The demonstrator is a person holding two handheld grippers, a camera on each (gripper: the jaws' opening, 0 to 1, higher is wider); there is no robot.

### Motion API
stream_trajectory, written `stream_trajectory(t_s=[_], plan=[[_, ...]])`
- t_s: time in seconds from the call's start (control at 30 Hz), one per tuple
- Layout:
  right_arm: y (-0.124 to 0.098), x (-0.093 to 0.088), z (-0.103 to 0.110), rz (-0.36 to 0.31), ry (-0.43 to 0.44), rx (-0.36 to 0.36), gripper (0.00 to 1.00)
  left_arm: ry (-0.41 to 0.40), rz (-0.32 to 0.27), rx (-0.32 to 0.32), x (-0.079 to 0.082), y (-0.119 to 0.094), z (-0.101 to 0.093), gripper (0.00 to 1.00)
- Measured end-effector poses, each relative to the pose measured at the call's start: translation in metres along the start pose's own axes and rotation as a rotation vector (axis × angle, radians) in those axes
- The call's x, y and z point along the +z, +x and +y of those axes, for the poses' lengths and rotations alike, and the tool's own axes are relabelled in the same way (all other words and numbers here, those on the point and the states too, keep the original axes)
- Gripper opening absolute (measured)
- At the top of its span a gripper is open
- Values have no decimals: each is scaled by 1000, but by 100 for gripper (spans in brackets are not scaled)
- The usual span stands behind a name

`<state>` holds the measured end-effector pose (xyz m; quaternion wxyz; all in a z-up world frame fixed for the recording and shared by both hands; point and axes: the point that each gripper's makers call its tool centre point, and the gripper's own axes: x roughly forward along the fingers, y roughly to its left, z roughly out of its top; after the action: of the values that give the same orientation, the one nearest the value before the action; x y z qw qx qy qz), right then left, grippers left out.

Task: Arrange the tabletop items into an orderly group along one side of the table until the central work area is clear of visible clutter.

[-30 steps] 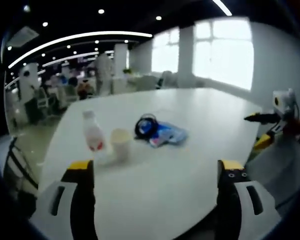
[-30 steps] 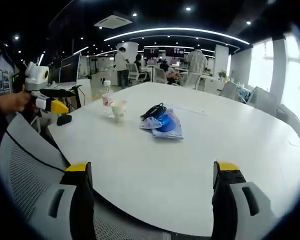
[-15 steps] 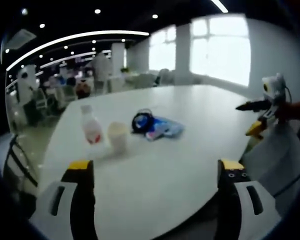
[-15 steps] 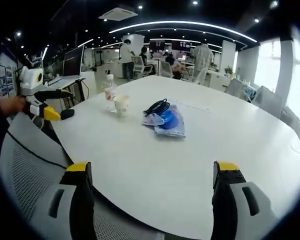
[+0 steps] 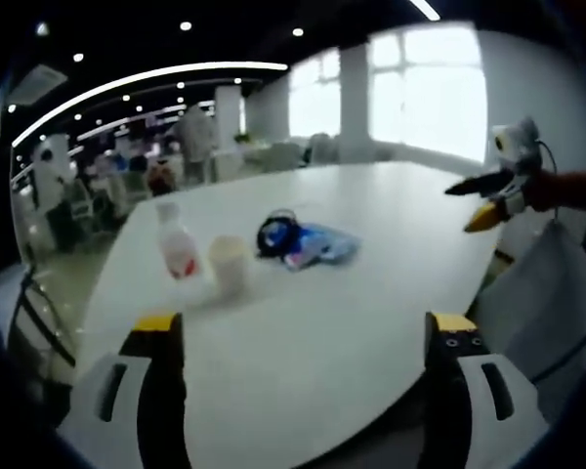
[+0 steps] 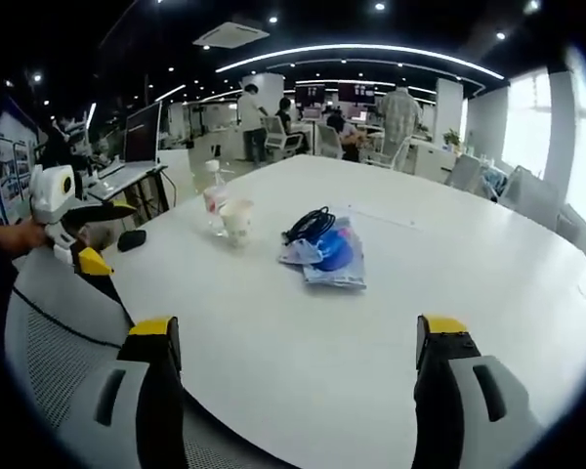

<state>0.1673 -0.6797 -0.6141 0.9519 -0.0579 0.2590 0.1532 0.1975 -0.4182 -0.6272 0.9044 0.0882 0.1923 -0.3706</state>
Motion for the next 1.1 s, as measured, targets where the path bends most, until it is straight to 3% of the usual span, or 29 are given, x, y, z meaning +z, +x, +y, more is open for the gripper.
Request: stream_trajectory(t_s=[0.23,0.7,1.1], plan=[[12,6,-6,36,-41,-13,100,-10,2,-2,-1,0,0,99],[41,29,-22,43,-85,-18,100,-25,28,1,-7,1,2,100],[68,72,-45,-16,-150,-20,98,-14,47,6,-11,3,3,100]])
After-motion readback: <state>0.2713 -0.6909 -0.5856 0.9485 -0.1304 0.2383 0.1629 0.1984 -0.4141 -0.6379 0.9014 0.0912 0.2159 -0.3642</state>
